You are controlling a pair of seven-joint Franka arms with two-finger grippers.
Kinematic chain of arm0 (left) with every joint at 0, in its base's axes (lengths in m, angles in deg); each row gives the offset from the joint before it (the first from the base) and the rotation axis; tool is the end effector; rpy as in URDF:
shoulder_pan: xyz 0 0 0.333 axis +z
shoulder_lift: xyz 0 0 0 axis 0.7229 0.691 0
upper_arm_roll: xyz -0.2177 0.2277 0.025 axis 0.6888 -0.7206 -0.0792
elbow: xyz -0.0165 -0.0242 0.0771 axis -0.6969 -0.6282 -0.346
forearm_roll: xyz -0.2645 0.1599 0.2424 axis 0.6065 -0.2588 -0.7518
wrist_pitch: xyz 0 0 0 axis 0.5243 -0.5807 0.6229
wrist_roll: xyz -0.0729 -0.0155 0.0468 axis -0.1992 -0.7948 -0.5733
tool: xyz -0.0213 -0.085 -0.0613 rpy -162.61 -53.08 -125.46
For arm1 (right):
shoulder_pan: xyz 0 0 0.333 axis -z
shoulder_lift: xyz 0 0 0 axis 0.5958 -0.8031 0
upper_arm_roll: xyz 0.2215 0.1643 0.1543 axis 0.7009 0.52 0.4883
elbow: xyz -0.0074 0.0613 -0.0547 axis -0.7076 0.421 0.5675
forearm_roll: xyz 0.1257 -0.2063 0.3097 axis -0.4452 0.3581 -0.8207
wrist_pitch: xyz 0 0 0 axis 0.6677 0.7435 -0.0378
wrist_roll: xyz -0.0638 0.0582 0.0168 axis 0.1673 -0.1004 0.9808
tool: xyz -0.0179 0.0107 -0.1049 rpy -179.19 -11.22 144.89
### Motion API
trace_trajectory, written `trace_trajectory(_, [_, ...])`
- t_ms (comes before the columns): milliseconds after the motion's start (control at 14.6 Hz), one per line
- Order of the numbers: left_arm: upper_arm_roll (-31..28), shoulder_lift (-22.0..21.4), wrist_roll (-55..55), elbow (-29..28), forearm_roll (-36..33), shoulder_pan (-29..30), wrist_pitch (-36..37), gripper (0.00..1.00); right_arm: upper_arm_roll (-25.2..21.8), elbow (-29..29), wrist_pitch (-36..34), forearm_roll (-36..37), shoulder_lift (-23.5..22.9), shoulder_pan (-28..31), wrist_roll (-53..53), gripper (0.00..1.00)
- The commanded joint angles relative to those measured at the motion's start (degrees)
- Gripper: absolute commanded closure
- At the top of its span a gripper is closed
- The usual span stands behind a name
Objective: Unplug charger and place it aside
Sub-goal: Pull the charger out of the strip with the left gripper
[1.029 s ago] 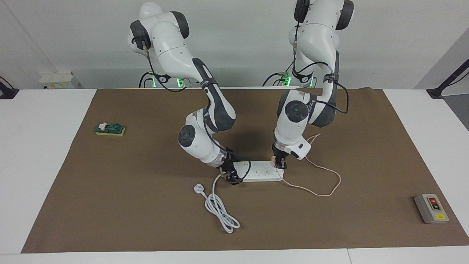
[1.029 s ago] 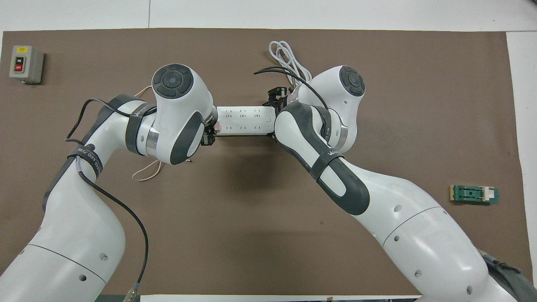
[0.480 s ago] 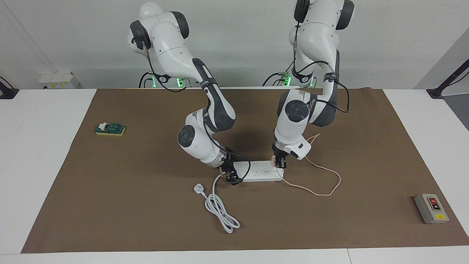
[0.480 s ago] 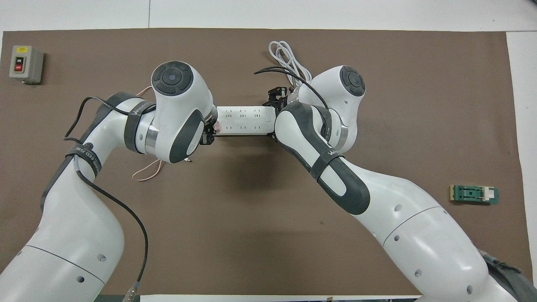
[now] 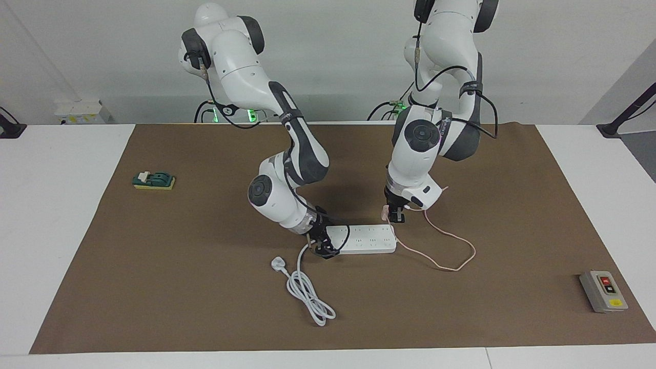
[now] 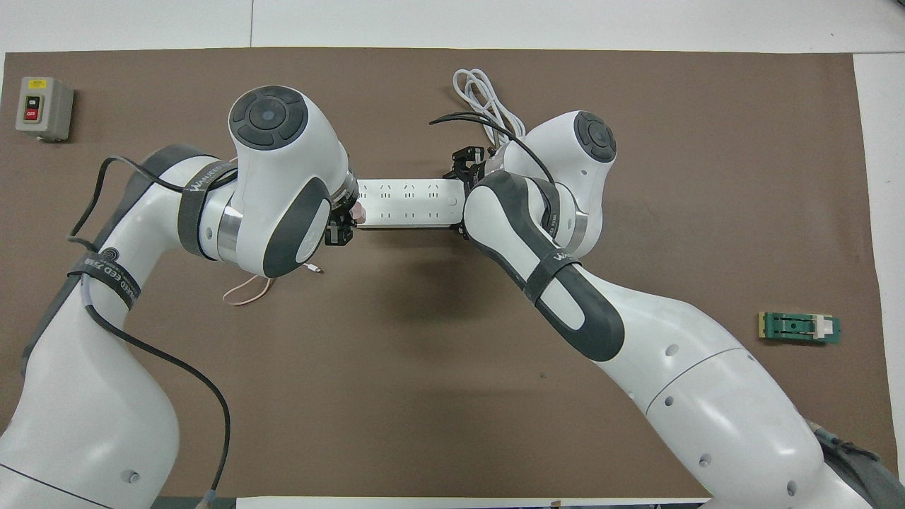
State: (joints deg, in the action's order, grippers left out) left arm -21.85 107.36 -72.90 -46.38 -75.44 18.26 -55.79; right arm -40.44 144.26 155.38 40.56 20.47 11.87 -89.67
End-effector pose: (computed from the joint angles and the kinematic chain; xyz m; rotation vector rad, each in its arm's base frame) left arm 0.5878 -0.2976 0.3869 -2.3165 -2.0870 0.0525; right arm 0.6533 0.3167 0.2650 -2.0321 1.7961 0.5171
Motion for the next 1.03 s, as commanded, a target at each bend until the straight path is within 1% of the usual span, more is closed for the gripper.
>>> trace_trajectory(0, [-0.21,-1.06,3.27,-0.92,-0.24,0.17,0.74,1.0,0.31,0.45,3.36,-1.67,-0.48,0.18,2.67,1.0])
trace_trajectory(137, [-0.65,-1.68,7.22,-1.27,-0.24,0.43,0.92,1.0,0.31,0.45,3.36,-1.59,-0.48,0.09,2.58,1.0])
trace_trajectory(206, [-0.65,-2.2,10.02,-1.8,-0.24,1.65,1.09,1.0,0.23,0.28,3.36,-1.58,-0.48,0.01,2.58,1.0])
trace_trajectory(274, [-0.65,-2.99,13.88,-2.24,-0.24,2.01,1.7,1.0,0.23,0.28,3.36,-1.58,-0.48,0.01,2.58,0.93])
trace_trajectory(343, [-0.56,-3.61,17.14,-2.68,-0.24,2.8,2.14,1.0,0.23,0.28,3.45,-1.58,-0.48,-0.17,2.5,0.22])
trace_trajectory(412, [-0.56,-4.22,19.95,-3.12,-0.24,3.59,2.32,1.0,0.23,0.28,3.71,-0.98,-0.48,-0.34,2.24,0.0])
trace_trajectory(549, [-0.56,-5.11,24.88,-4.0,-0.24,4.73,2.76,1.0,0.23,-0.07,3.45,-1.06,-0.3,-1.14,1.88,0.0])
trace_trajectory(686, [-0.65,-5.9,30.5,-4.79,-0.24,5.7,3.98,1.0,0.23,-0.34,2.84,-0.97,0.22,-0.61,1.88,0.0])
trace_trajectory(960, [-0.65,-10.37,49.9,-9.0,-0.24,9.38,7.06,1.0,-0.21,-0.34,1.35,-0.88,1.63,0.18,1.79,0.0])
